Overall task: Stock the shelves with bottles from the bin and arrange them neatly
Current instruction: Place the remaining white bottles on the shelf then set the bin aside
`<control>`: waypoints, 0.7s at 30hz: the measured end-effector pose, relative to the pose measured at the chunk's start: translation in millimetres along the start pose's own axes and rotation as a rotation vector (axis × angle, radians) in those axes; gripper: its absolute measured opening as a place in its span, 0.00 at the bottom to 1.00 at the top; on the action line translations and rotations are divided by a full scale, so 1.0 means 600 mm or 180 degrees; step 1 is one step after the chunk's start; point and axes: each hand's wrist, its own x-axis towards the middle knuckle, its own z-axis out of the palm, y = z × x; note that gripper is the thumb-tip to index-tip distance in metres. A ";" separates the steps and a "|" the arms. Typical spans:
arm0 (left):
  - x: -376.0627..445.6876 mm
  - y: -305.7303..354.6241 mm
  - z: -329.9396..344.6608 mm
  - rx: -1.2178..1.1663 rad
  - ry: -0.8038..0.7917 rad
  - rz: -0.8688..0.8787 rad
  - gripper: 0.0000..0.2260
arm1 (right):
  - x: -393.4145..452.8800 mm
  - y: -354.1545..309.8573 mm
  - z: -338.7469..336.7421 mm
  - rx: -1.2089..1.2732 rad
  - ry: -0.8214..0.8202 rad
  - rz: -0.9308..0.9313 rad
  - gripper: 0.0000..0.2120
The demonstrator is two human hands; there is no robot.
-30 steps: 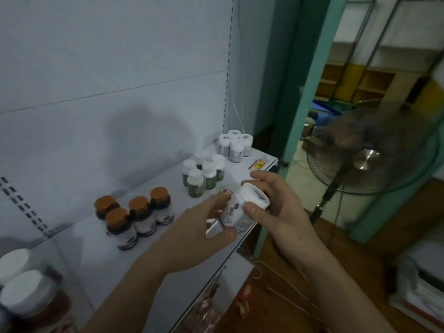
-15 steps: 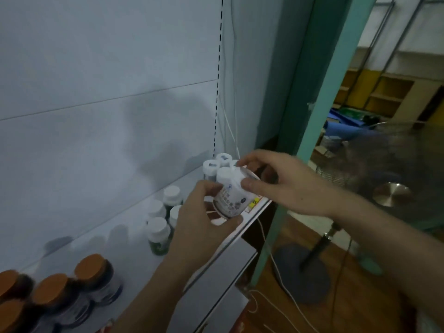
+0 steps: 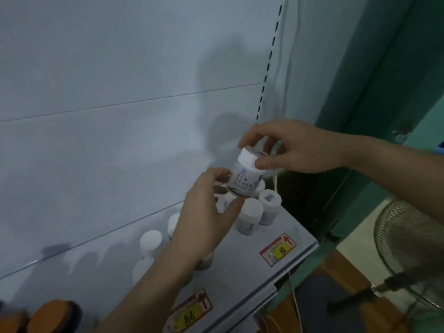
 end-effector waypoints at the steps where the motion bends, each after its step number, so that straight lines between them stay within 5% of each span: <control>1: 0.002 -0.004 0.005 0.0121 0.0107 -0.0038 0.18 | 0.016 0.012 -0.005 -0.0069 -0.0042 -0.0091 0.17; 4: 0.000 -0.008 0.032 0.0668 0.0427 -0.0068 0.15 | 0.067 0.048 -0.016 -0.0380 -0.0141 -0.0406 0.19; 9: -0.003 0.001 0.100 0.1887 -0.0142 0.0128 0.20 | 0.156 0.080 -0.018 -0.0807 -0.0437 -0.0828 0.20; 15: 0.008 0.005 0.133 0.2302 -0.0098 -0.0154 0.19 | 0.232 0.084 0.050 -0.1414 -0.0893 -0.1031 0.20; 21: 0.031 0.016 0.129 0.2692 -0.0684 -0.0519 0.20 | 0.251 0.080 0.093 -0.1647 -0.1018 -0.1196 0.19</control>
